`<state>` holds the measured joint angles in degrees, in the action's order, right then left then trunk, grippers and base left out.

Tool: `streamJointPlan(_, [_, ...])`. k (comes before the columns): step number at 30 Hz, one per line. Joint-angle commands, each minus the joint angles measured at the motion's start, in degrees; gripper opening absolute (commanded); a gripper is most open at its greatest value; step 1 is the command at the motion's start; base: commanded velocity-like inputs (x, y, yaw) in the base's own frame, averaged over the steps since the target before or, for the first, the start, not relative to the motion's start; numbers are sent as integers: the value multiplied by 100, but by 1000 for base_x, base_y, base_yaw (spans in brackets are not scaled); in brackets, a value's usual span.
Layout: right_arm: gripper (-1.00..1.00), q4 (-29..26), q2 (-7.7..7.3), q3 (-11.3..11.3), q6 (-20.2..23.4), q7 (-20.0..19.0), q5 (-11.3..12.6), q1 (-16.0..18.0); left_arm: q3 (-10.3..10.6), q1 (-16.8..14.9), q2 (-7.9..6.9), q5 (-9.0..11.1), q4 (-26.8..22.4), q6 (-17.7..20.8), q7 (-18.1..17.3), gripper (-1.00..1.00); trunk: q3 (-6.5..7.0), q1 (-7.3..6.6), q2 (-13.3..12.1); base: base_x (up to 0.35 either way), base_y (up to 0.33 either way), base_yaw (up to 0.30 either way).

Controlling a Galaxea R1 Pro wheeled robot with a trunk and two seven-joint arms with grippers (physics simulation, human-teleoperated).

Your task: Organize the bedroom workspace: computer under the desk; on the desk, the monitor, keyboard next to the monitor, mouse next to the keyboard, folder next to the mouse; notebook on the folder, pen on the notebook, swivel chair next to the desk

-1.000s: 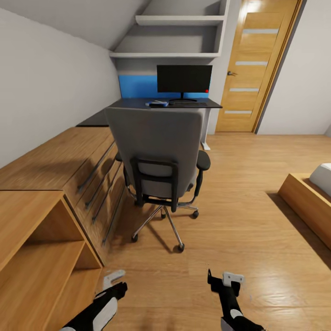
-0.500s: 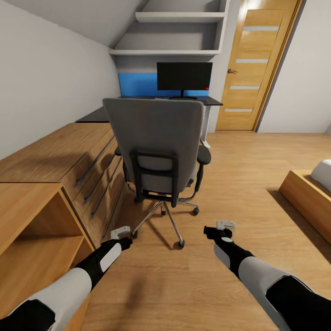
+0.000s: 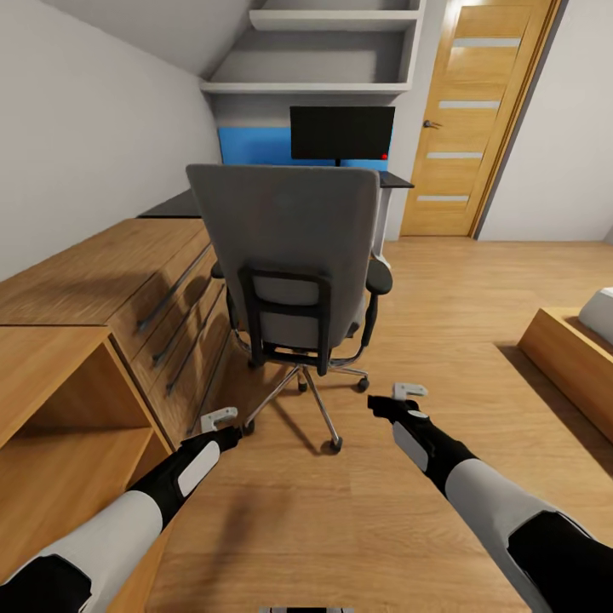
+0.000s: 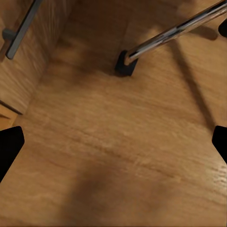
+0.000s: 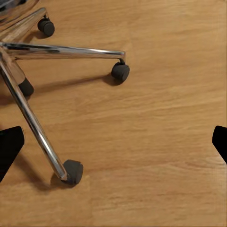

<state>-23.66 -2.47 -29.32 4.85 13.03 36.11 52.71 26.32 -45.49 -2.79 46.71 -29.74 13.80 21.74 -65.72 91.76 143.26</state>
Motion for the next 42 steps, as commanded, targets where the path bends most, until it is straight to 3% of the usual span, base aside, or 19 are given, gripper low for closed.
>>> streamJointPlan(1, [100, -73, -19, -48, 64, 49, 37, 3, 50, -4, -6, 42, -16, 11, 52, 100, -5, -1, 2, 0, 0, 0])
streamJointPlan(6, [100, -274, -56, -47, 126, 33, 58, 2, 51, -4, 7, 75, -8, -8, 71, 100, -5, -1, 2, 0, 0, 0])
streamJointPlan(14, [100, -267, -52, -69, -581, 48, 54, -70, 46, -4, -6, 65, 138, -23, 49, 100, -5, -1, 2, 134, 0, 0])
streamJointPlan(21, [100, -254, -21, -99, -928, 38, 27, -299, 106, -4, 25, 55, 159, -27, 48, 100, -5, -1, 2, 125, 0, 0])
streamJointPlan(42, [100, -235, -11, -109, -1012, 15, 27, -404, 158, -4, 33, 53, 162, -31, 42, 100, -5, -1, 2, 163, 0, 0])
